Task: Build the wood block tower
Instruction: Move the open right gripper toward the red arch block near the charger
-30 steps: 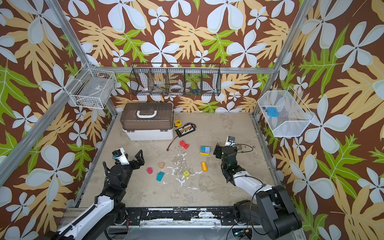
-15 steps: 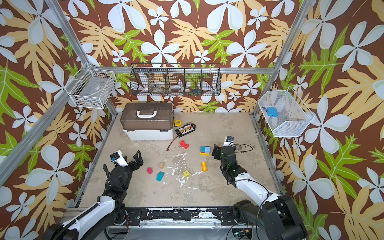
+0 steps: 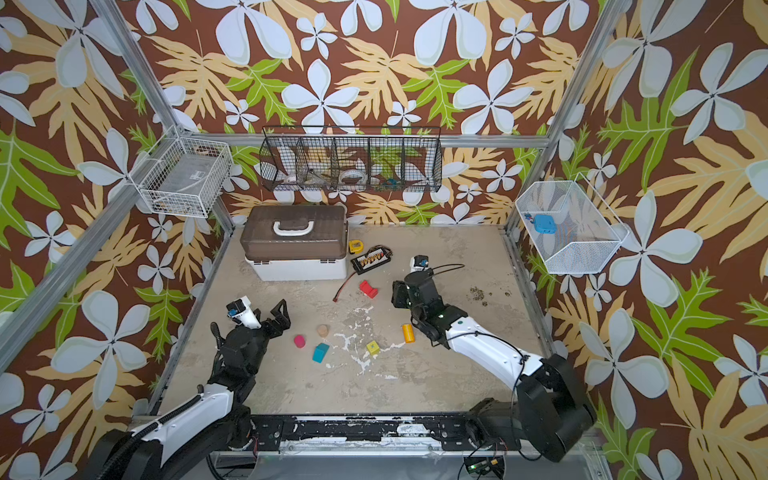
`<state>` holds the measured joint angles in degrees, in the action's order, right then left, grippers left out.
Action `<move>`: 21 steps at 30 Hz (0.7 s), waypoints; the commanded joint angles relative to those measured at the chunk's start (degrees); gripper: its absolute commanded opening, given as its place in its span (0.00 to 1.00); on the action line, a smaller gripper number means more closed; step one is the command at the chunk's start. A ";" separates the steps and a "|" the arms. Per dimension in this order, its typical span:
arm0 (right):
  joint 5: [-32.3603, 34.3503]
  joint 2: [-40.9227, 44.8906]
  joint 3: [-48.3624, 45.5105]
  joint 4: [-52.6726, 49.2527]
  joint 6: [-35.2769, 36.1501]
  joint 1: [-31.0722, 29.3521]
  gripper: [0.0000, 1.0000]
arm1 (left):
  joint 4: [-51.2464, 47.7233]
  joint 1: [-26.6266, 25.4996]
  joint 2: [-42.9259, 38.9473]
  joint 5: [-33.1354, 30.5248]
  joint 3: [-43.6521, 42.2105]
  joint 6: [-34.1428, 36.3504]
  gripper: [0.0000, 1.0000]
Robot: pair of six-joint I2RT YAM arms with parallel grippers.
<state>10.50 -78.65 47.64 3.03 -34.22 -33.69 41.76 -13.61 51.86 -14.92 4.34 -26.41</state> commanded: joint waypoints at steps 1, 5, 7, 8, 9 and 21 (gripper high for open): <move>1.24 -5.16 3.78 -3.44 -1.02 -1.98 0.56 | 2.08 0.10 0.00 -0.01 0.32 0.78 0.96; 3.62 -12.61 10.42 -7.58 -0.68 -5.25 0.55 | 2.19 0.08 0.25 0.05 0.40 0.80 0.96; 4.96 -16.24 13.18 -8.42 -0.50 -6.48 0.56 | 2.19 0.08 0.51 0.41 0.49 0.91 0.96; 5.16 -17.72 14.00 -8.55 -0.42 -6.68 0.55 | 2.14 0.11 0.54 0.59 0.58 0.97 0.96; 5.19 -19.36 14.92 -8.56 -0.52 -6.80 0.55 | 2.14 0.13 0.55 0.74 0.58 1.00 0.97; 6.59 -32.52 25.22 -11.80 -0.20 -6.77 0.54 | 2.43 0.09 0.88 1.47 0.56 1.19 0.98</move>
<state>16.01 -109.71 71.53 -7.57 -34.44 -40.42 42.37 -13.61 52.75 -13.63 4.56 -25.34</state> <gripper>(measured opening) 0.546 0.985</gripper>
